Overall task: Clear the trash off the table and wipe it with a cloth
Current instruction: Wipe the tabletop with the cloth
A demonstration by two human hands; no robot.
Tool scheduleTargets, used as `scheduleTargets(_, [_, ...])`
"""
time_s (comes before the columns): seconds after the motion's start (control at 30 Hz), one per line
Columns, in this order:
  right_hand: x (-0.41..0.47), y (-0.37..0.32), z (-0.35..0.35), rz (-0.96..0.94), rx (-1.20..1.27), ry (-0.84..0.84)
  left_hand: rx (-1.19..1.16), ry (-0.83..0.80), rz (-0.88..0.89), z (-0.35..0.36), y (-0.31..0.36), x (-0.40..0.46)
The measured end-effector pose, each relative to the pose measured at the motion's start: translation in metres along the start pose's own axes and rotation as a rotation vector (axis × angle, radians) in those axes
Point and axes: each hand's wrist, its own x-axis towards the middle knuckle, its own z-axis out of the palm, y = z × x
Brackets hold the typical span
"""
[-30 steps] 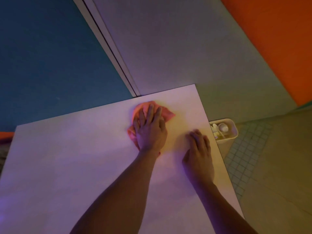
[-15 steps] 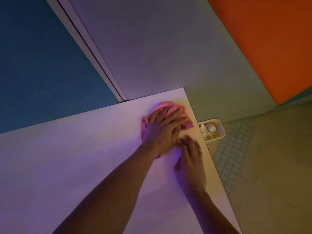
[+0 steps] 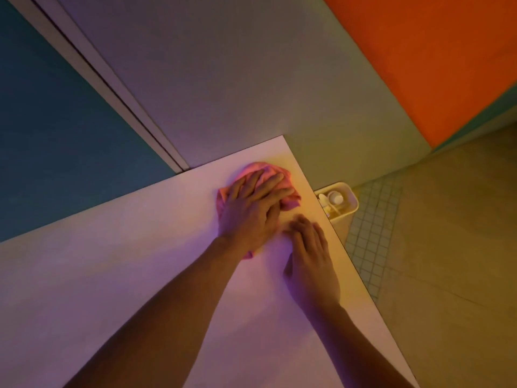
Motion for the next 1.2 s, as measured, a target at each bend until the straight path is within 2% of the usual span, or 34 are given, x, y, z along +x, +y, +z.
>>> scheduleTargets(0.13, [0.006,0.001,0.001,0.005,-0.028,-0.014,0.003,0.021,-0.100,0.004,-0.001,0.045])
scheduleTargets(0.23, [0.008,0.001,0.000,0.014,-0.021,-0.011,-0.023,0.048,-0.092,0.007,-0.001,0.049])
scheduleTargets(0.33, [0.004,0.002,-0.002,0.018,-0.004,0.004,-0.086,0.078,-0.016,0.005,0.010,0.020])
scheduleTargets(0.47, [0.000,-0.001,-0.002,0.023,0.027,0.038,-0.046,0.021,0.130,0.005,-0.003,-0.010])
scheduleTargets(0.7, [0.007,0.002,0.004,0.018,-0.038,0.025,0.012,0.012,-0.081,0.004,0.006,0.046])
scheduleTargets(0.77, [0.008,0.004,0.004,0.014,-0.019,0.028,-0.004,0.007,-0.017,0.007,0.007,0.040])
scheduleTargets(0.87, [0.001,0.003,0.001,0.028,0.047,0.067,-0.026,-0.033,0.233,0.003,0.006,-0.002])
scheduleTargets(0.93, [0.000,0.002,-0.002,0.048,0.060,0.101,-0.065,-0.022,0.300,-0.004,-0.007,-0.019])
scheduleTargets(1.0, [0.002,0.001,-0.002,0.059,0.044,0.103,-0.056,-0.007,0.261,-0.007,-0.017,-0.016])
scheduleTargets(1.2, [0.004,0.005,0.001,0.056,-0.026,0.080,0.007,-0.020,-0.063,0.001,0.004,0.034])
